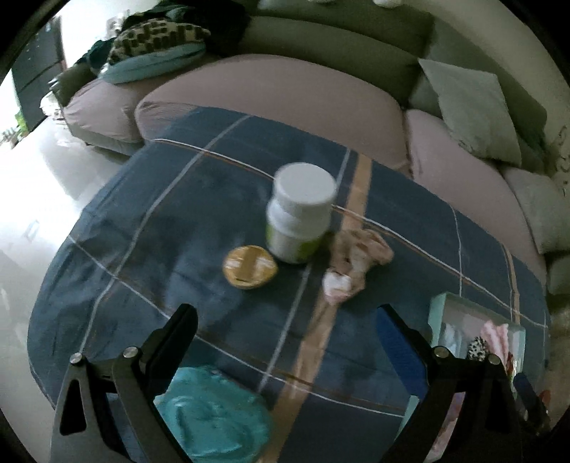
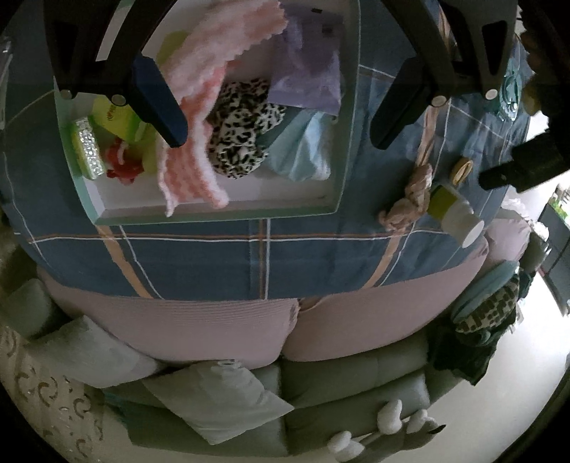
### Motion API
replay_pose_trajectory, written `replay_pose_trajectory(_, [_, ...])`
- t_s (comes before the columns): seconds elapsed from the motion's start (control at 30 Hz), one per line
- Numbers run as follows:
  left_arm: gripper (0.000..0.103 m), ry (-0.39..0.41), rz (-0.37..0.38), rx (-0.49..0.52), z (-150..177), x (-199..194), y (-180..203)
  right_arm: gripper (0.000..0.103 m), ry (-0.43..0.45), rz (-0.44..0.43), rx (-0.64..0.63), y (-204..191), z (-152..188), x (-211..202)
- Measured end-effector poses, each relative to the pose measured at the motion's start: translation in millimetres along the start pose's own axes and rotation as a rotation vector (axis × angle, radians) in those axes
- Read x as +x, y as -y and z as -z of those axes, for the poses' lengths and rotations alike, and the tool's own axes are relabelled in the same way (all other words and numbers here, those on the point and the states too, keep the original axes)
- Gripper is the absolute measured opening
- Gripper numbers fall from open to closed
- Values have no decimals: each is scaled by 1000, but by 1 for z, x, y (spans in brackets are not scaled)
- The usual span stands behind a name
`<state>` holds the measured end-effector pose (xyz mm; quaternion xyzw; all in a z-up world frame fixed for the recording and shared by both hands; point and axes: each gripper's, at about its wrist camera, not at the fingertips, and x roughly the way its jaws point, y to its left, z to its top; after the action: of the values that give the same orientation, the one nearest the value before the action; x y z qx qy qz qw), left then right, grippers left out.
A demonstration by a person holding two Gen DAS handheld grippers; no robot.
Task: Organize soft objects
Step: 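Move both grippers back from the tray over the remaining items, then grasp the round orange case with the left gripper while the right gripper grasps the pink cloth scrunchie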
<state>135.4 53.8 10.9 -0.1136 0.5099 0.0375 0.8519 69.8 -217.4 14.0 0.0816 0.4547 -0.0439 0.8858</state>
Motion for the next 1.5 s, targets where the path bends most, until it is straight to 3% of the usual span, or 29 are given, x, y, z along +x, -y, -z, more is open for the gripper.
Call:
replay_pose_trajectory(0.37, [99,-24,-33,-69,-8,4,-41,103,-23,-30,-48,-28,1,9])
replay_pose_trajectory(0.73, [99,-61,23,-149,-12,17,-68,103,-31,-77,-63,-50,0,19])
replay_pose_trajectory(1.1, [99,-99,67,-140,-19,29,-68,103,-61,-101,-101,-72,1,34])
replay_pose_trajectory(1.33, [99,-133,34,-100,-27,34,-66,103,-80,-101,-108,-79,0,43])
replay_pose_trajectory(1.5, [99,-182,87,-63,-37,45,-65,103,-90,-124,-118,-89,-5,49])
